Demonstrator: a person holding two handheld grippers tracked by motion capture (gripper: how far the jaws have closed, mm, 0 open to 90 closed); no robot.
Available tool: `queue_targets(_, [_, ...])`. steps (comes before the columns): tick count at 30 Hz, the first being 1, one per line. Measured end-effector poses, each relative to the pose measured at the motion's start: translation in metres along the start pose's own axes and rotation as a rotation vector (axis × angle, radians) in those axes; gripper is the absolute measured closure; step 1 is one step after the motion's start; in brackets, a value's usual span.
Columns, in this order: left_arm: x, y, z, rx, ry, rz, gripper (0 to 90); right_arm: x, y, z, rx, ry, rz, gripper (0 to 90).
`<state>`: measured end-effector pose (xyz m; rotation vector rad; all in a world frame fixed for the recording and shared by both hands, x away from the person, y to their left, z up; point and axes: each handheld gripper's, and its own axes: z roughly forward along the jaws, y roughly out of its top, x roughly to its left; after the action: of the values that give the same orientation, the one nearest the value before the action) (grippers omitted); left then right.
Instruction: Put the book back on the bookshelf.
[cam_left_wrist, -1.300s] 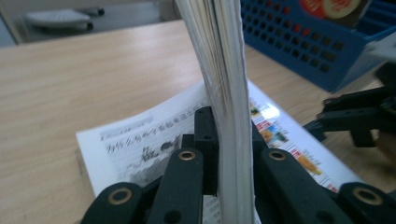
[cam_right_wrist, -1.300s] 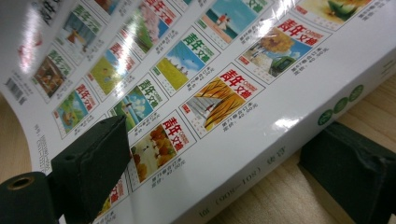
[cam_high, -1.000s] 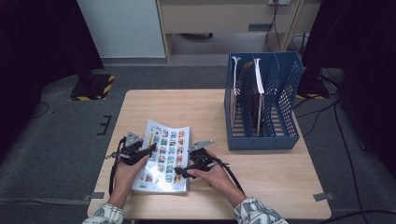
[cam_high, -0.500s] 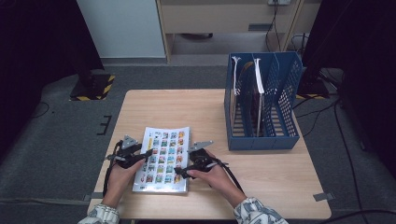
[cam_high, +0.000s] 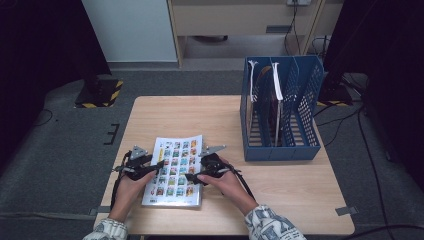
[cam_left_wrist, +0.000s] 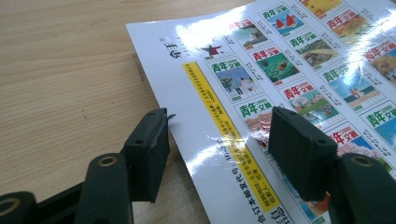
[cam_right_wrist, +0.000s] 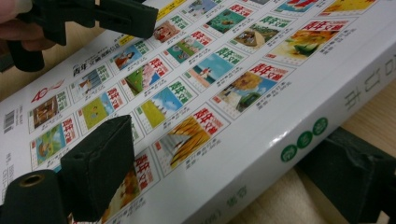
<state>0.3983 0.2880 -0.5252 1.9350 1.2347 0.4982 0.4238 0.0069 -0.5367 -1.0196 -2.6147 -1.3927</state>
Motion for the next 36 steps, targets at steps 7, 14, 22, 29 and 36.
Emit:
queue_targets(7, [0.001,-0.001,0.0,-0.003,-0.001,-0.006,37.8,0.004,0.015,0.009,-0.001,0.022,0.017,13.4])
queue_targets(14, [0.001,-0.001,0.0,-0.007,-0.005,-0.017,37.5,0.009,0.025,0.021,0.017,0.051,0.04,10.2])
queue_targets(22, [0.003,-0.002,0.001,-0.01,-0.014,-0.035,37.4,0.005,0.03,0.021,0.02,0.064,0.073,15.6])
queue_targets(29, [0.002,-0.002,0.001,-0.008,-0.013,-0.04,37.3,0.009,0.037,0.016,0.011,0.059,0.065,23.4])
queue_targets(36, [0.002,-0.002,0.001,-0.007,-0.012,-0.041,37.3,0.012,0.038,0.023,0.029,0.09,0.075,18.4])
